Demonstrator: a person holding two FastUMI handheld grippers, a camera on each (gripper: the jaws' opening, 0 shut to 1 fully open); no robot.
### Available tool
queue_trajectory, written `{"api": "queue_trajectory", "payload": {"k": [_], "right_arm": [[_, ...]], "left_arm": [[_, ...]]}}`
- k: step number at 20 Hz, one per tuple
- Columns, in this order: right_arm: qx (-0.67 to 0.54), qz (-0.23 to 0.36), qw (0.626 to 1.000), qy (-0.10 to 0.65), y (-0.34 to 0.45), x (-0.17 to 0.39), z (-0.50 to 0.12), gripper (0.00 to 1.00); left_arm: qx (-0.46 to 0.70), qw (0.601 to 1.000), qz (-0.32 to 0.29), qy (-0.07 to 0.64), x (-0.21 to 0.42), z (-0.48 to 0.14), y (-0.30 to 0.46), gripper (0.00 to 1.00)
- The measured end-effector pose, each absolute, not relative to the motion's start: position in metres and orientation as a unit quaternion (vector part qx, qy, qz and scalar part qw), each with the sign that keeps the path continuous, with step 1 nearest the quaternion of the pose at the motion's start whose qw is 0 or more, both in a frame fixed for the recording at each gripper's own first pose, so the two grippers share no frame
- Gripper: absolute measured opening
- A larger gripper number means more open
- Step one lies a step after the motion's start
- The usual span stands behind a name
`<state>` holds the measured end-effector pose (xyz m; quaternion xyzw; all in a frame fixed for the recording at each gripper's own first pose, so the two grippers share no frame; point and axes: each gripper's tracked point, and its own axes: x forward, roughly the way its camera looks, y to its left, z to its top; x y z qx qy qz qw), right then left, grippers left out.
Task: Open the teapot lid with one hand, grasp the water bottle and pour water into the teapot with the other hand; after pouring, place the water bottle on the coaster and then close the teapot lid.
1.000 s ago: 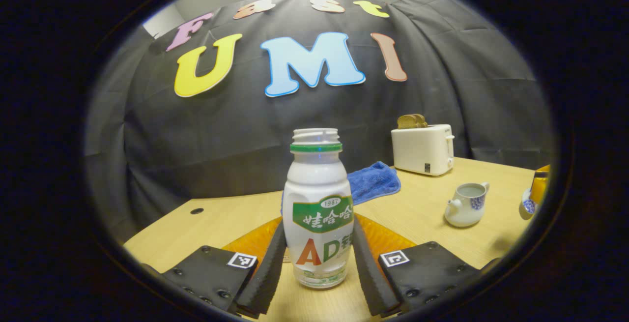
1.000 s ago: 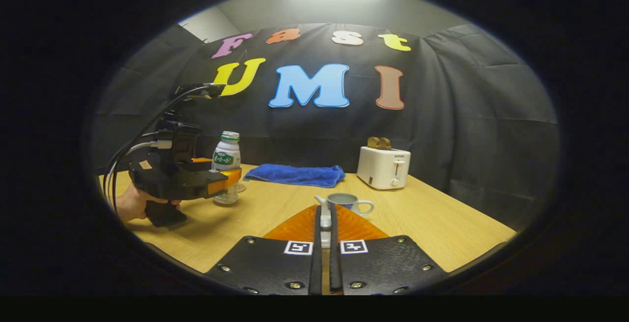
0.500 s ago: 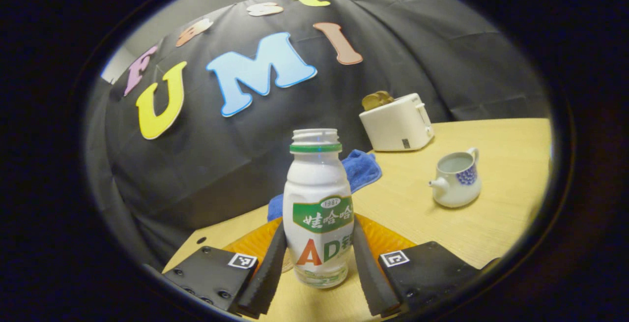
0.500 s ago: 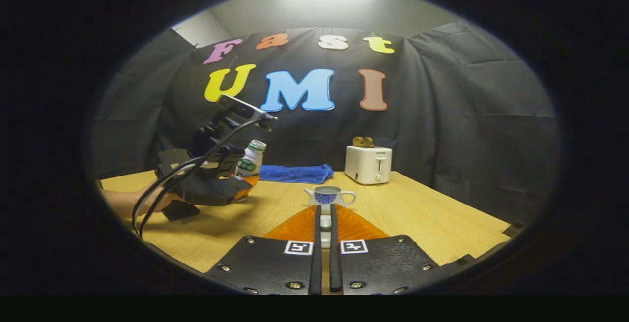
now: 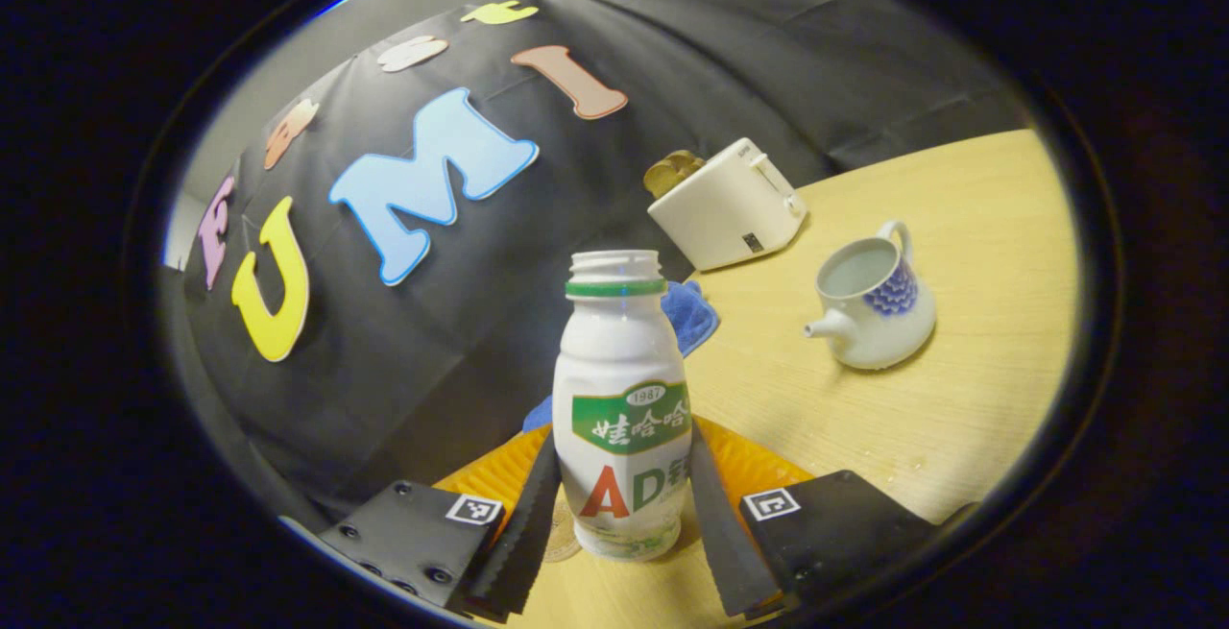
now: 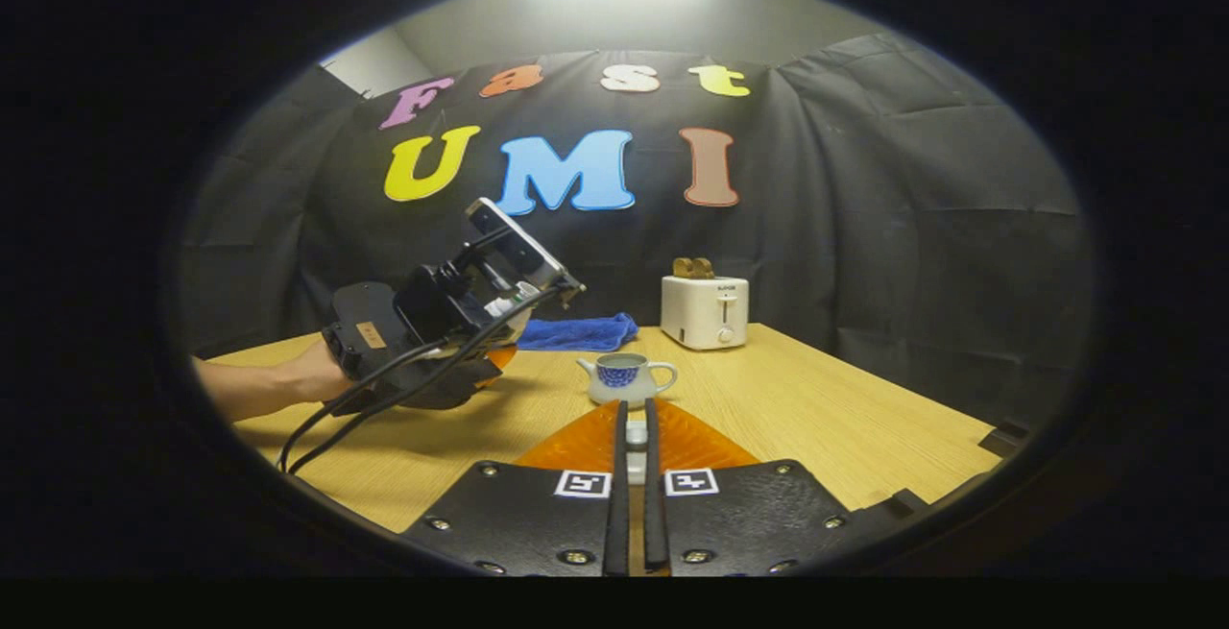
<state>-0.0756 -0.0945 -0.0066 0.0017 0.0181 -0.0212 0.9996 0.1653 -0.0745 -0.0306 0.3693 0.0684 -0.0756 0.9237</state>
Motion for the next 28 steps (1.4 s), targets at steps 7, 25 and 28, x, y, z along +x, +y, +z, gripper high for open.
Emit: {"api": "queue_trajectory", "payload": {"k": [7,25,28], "right_arm": [[0.007,-0.028,0.999,0.018,-0.104,-0.077,-0.009,0.06],[0.025,-0.048,0.998,0.023,-0.128,-0.080,-0.018,0.06],[0.030,-0.051,0.998,0.023,-0.132,-0.079,-0.018,0.06]], "left_arm": [[0.445,0.889,-0.088,0.067,0.175,-0.037,-0.091,0.82],[0.620,0.778,-0.090,0.036,0.180,-0.029,-0.114,0.76],[0.639,0.763,-0.093,0.039,0.180,-0.028,-0.115,0.76]]}}
